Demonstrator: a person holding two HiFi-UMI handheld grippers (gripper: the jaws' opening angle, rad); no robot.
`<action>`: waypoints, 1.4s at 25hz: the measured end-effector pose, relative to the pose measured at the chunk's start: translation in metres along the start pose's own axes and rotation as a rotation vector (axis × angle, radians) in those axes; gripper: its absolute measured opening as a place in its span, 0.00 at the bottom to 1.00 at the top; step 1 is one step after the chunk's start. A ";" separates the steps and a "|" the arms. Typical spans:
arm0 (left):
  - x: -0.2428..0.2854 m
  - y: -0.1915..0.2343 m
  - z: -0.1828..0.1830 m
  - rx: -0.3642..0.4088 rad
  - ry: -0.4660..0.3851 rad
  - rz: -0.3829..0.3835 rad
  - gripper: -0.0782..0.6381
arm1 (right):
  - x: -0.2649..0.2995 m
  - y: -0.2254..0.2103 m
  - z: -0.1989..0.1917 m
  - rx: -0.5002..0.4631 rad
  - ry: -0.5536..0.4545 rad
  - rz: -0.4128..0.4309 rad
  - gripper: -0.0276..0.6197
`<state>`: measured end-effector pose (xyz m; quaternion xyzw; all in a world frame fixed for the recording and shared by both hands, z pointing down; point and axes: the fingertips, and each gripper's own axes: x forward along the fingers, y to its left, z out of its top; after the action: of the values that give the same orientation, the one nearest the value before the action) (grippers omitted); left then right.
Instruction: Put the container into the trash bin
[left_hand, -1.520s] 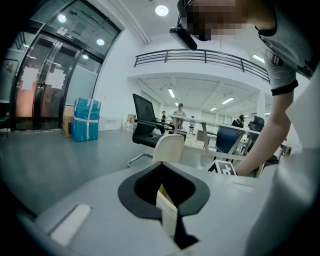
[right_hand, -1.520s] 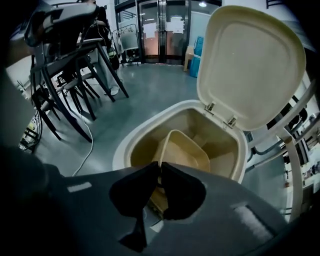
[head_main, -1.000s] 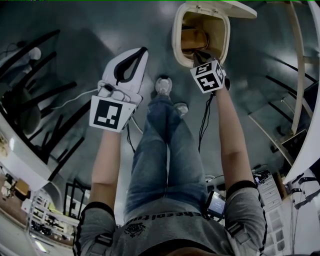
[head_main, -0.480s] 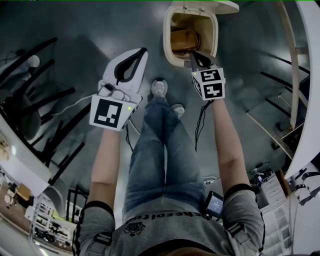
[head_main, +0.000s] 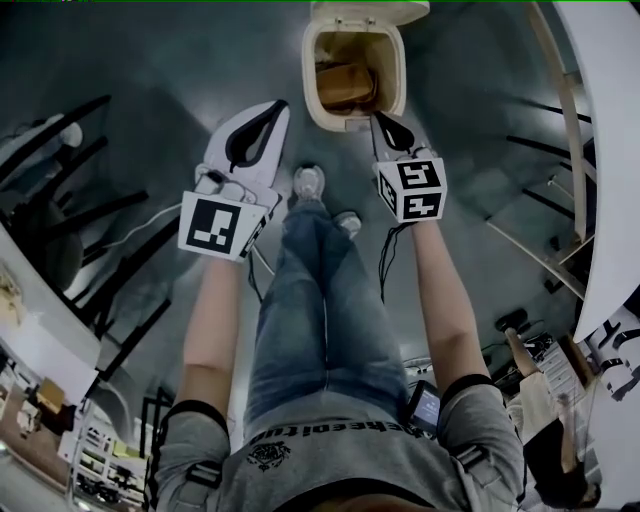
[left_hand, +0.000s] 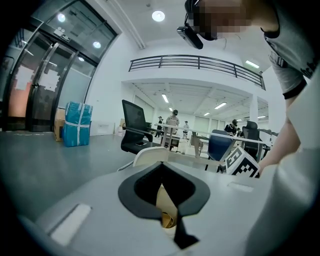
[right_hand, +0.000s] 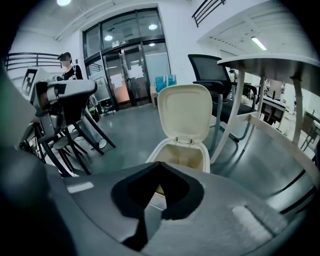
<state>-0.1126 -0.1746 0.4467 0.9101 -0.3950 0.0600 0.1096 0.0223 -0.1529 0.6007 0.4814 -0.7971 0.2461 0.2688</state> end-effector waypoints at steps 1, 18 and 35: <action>-0.002 -0.003 -0.001 0.003 0.016 0.000 0.13 | -0.006 0.001 0.001 0.001 -0.009 -0.002 0.05; -0.030 -0.041 0.054 0.044 0.004 0.001 0.12 | -0.112 0.021 0.052 0.012 -0.175 -0.039 0.05; -0.070 -0.075 0.118 0.075 -0.042 0.015 0.12 | -0.213 0.040 0.109 0.064 -0.340 -0.081 0.05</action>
<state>-0.1032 -0.1046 0.3075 0.9116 -0.4017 0.0564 0.0667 0.0486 -0.0721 0.3740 0.5562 -0.8028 0.1753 0.1243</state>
